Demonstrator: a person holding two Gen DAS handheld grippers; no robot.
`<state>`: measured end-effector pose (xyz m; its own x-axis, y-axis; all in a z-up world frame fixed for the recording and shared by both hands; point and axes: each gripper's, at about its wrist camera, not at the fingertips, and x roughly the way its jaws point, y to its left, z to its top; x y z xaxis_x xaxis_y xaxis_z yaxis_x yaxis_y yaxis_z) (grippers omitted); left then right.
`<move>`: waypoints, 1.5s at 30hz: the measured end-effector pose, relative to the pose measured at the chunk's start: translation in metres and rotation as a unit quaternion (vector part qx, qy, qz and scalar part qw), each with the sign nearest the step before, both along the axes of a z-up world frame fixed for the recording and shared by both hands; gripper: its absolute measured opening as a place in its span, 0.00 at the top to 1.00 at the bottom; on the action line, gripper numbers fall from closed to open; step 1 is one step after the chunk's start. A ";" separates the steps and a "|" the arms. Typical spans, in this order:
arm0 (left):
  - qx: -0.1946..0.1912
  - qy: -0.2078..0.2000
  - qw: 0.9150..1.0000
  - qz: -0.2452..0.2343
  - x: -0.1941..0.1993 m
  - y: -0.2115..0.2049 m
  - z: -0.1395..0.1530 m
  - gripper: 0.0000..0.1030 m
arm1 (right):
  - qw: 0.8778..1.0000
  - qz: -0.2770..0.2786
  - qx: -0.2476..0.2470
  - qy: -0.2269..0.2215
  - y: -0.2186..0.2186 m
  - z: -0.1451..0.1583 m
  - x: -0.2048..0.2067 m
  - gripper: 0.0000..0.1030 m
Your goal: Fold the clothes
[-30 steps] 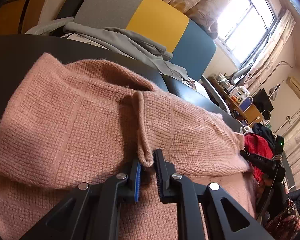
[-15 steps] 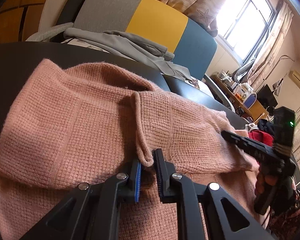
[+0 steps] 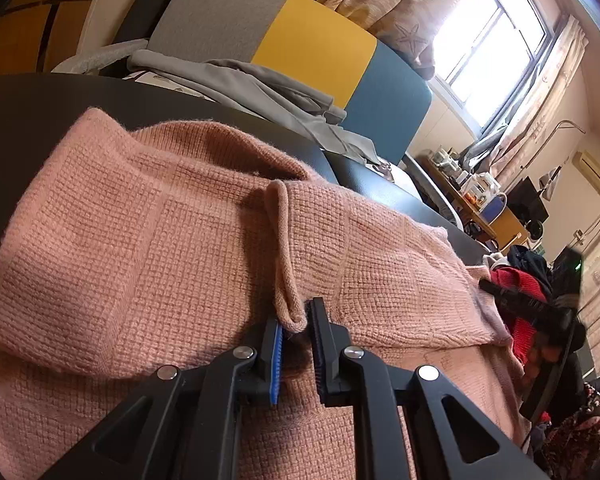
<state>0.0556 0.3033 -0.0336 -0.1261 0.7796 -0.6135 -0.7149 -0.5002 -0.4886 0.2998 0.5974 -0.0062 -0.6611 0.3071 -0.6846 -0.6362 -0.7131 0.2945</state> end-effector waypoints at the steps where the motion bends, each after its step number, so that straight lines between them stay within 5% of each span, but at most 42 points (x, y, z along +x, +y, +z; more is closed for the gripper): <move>1: 0.000 0.000 1.000 0.000 0.000 0.000 0.000 0.87 | 0.999 0.001 0.012 -0.030 0.001 -0.005 -0.001 0.93; 3: 0.000 0.001 1.000 0.000 0.000 0.001 0.000 0.87 | 0.998 -0.028 0.012 -0.060 0.018 -0.018 0.012 0.99; 8: -0.002 0.002 1.000 0.000 0.000 0.002 0.000 0.87 | 0.993 -0.118 -0.025 -0.018 0.042 -0.010 0.045 0.95; 12: -0.004 0.005 1.000 0.000 0.000 0.002 0.001 0.87 | 1.000 -0.025 0.007 0.001 0.020 0.008 0.000 0.94; 17: -0.004 0.007 1.000 0.001 0.002 0.000 0.001 0.87 | 0.996 0.025 0.018 -0.085 0.020 -0.016 -0.053 0.98; 21: -0.003 0.009 1.000 0.001 0.003 0.001 0.001 0.87 | 0.989 -0.062 0.063 -0.117 0.038 -0.021 -0.035 1.00; 24: 0.000 0.003 1.000 0.001 0.001 0.001 0.000 0.87 | 0.992 -0.100 0.018 -0.075 0.053 -0.016 -0.007 0.99; 28: 0.006 -0.005 1.000 0.000 0.000 0.000 -0.001 0.87 | 0.997 -0.078 0.000 0.003 0.027 0.012 0.023 0.93; 32: 0.009 -0.013 1.000 0.000 -0.001 -0.001 -0.001 0.87 | 0.999 0.004 -0.033 -0.002 -0.024 0.004 0.030 0.92; 34: 0.010 -0.015 1.000 -0.001 -0.002 -0.001 -0.001 0.87 | 0.999 -0.008 -0.019 -0.048 -0.036 -0.012 0.043 0.94; 40: -0.003 -0.014 1.000 -0.007 0.000 0.002 0.006 0.87 | 0.994 -0.106 -0.037 -0.006 -0.035 -0.013 0.088 0.99; 45: -0.014 0.007 1.000 -0.012 0.015 -0.021 0.023 0.81 | 0.997 -0.069 0.009 -0.023 -0.073 0.011 0.081 0.82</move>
